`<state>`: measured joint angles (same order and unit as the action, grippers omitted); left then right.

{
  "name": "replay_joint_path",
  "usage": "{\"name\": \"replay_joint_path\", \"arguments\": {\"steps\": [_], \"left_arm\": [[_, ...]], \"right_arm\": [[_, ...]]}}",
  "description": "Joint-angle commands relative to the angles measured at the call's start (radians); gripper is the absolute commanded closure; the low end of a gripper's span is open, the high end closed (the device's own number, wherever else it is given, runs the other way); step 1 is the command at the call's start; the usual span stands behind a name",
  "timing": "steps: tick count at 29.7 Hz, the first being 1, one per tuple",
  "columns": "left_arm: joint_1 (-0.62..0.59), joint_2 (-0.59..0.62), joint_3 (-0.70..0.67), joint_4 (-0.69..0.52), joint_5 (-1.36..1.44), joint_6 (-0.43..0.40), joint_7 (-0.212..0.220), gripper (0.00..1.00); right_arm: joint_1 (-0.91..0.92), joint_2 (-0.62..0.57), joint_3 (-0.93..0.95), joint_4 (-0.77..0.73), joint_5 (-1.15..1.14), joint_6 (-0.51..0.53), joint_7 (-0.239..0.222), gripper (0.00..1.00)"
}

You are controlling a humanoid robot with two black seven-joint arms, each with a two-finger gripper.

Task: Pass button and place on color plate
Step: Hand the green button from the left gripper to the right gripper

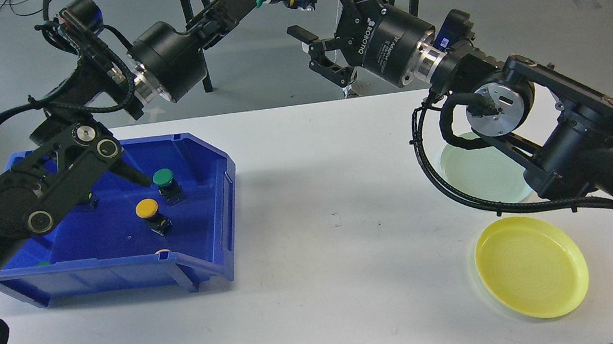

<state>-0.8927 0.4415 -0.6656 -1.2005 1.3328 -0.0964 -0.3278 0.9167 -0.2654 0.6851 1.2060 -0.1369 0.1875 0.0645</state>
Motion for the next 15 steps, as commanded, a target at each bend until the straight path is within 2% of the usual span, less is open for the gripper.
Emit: {"name": "replay_joint_path", "arguments": {"steps": [1,3,4,11,15], "left_arm": [[-0.003,0.000,0.000,0.001,0.000,0.000,-0.001,0.82],[-0.003,0.000,0.000,0.001,0.000,0.000,-0.001,0.82],[-0.003,0.000,0.000,-0.001,0.000,0.000,-0.001,0.82],[0.000,0.000,0.000,-0.001,0.000,0.000,-0.001,0.82],[0.000,0.000,0.000,-0.001,-0.001,-0.006,-0.001,0.78]], "right_arm": [[-0.001,0.002,0.001,-0.008,-0.003,0.001,0.000,0.35],[-0.001,0.011,0.001,-0.017,-0.018,0.000,0.000,0.54],[0.001,0.015,0.001,-0.020,-0.027,0.001,-0.002,0.60],[0.001,0.021,0.007,-0.022,-0.040,0.007,-0.002,0.74],[0.001,0.021,0.013,-0.022,-0.040,0.007,-0.002,0.75]]}}
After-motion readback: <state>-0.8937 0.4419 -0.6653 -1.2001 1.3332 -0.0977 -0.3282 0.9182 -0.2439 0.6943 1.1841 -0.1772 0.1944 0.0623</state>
